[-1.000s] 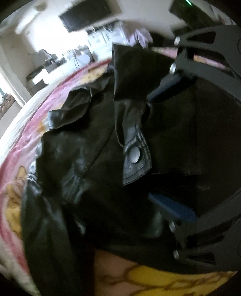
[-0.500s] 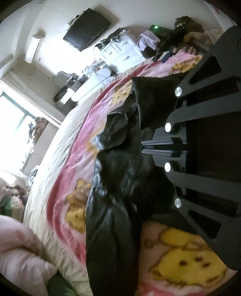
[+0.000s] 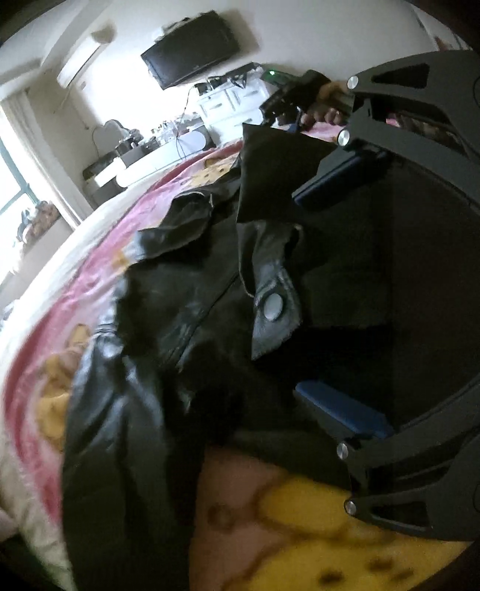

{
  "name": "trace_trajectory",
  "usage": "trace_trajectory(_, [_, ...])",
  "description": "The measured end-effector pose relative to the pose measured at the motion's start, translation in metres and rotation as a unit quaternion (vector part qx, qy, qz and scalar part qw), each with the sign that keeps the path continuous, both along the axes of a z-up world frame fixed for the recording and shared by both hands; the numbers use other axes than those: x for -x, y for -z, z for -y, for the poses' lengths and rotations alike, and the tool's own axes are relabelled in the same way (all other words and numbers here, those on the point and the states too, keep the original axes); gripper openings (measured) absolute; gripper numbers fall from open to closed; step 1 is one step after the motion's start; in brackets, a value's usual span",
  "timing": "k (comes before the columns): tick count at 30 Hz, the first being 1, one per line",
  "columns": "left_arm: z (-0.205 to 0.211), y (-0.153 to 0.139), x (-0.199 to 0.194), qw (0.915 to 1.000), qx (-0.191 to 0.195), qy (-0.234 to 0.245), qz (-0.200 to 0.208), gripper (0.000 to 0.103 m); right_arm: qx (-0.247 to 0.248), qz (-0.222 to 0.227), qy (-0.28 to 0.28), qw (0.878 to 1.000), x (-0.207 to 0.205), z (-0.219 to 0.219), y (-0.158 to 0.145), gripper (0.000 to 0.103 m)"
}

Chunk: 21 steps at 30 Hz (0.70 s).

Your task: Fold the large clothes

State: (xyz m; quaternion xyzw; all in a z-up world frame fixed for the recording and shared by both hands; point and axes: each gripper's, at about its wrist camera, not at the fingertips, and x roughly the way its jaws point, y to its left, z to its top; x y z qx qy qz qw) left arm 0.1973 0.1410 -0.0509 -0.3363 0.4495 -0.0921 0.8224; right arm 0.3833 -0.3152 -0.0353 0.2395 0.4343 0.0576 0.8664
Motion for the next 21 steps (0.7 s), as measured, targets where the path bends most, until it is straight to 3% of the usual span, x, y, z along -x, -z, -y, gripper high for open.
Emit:
trace_trajectory(3, [0.012,0.008,-0.014,0.9996,-0.024,-0.005,-0.015,0.093,0.001,0.004,-0.001,1.000,0.002,-0.001,0.001,0.069])
trace_trajectory(4, [0.018,0.006,-0.016,0.9990,-0.044,-0.007,-0.007,0.083,-0.003,0.005,-0.001,1.000,0.003,0.001,0.001,0.070])
trace_trajectory(5, [0.022,0.004,-0.019,0.9981,-0.061,-0.006,-0.004,0.032,-0.005,0.004,0.000,1.000,0.003,0.002,0.002,0.070])
trace_trajectory(6, [0.027,0.002,-0.021,0.9972,-0.075,0.003,-0.001,0.021,-0.009,0.004,-0.001,1.000,0.002,0.005,0.003,0.070])
trace_trajectory(10, [0.033,-0.019,-0.006,0.9938,-0.101,0.014,0.045,0.013,-0.037,0.006,0.000,0.999,0.003,0.017,0.002,0.072])
trace_trajectory(15, [0.030,-0.054,0.049,0.9842,-0.134,-0.003,0.116,0.012,-0.041,-0.003,-0.017,0.999,-0.004,0.017,0.007,0.072])
trace_trajectory(21, [0.028,-0.012,0.060,0.9901,-0.126,-0.008,0.062,0.011,-0.031,-0.028,-0.043,0.998,-0.019,-0.006,0.026,0.070])
